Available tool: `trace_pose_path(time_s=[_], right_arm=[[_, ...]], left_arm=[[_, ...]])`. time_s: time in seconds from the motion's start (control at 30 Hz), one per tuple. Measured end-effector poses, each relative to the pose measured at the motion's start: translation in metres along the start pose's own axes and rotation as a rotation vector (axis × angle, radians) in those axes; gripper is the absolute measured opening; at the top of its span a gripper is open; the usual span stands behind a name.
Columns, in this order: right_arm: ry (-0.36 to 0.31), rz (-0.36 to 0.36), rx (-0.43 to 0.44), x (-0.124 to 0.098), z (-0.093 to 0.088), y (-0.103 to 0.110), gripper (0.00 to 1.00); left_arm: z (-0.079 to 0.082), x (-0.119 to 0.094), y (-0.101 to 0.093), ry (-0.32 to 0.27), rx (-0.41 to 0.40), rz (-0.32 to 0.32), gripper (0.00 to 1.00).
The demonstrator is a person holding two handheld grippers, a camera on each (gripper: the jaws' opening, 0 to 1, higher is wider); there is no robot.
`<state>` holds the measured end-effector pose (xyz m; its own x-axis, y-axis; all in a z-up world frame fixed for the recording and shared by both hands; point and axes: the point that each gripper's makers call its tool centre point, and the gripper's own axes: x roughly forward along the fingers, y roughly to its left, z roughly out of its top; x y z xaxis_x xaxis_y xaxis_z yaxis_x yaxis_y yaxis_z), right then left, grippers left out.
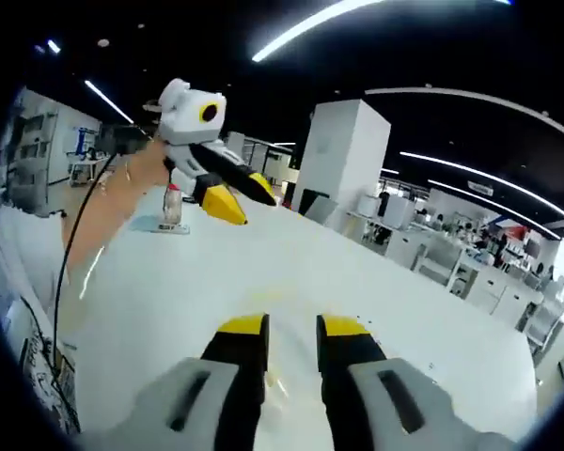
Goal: Snap each plastic latch of the storage box into its locked position after aligning the lid with the box until every specified latch is closed and the lid sits flush.
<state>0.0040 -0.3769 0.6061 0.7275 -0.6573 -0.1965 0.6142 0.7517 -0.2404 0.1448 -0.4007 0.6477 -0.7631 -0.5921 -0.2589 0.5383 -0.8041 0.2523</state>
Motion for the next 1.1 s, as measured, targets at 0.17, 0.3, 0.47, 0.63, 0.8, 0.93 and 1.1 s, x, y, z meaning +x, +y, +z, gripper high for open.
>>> trace_pose_path(time_s=[0.17,0.3,0.47,0.63,0.8,0.93,1.1], right_arm=[[-0.079,-0.084,0.000,-0.044,0.005,-0.018,0.21],[-0.134,-0.159,-0.011,-0.076,0.003,-0.027,0.26],[-0.171,-0.278,-0.036,-0.108,-0.016,-0.033,0.28],[-0.186,-0.443,-0.040,-0.140,-0.048,-0.041,0.28],[-0.224,-0.523,-0.003,-0.156,-0.070,-0.049,0.29],[-0.214,-0.612,-0.011,-0.164,-0.088,-0.058,0.29],[-0.186,-0.644,-0.021,-0.165,-0.096,-0.063,0.29]], left_arm=[[-0.013,-0.040,-0.008,-0.037,0.016,0.036,0.36],[-0.017,-0.073,0.002,-0.110,0.030,0.138,0.46],[-0.027,-0.119,0.024,-0.251,0.018,0.389,0.57],[-0.063,-0.143,0.038,-0.281,-0.033,0.547,0.55],[-0.096,-0.153,0.044,-0.262,-0.027,0.685,0.54],[-0.117,-0.143,0.043,-0.267,-0.043,0.718,0.53],[-0.127,-0.139,0.044,-0.250,-0.050,0.729,0.53]])
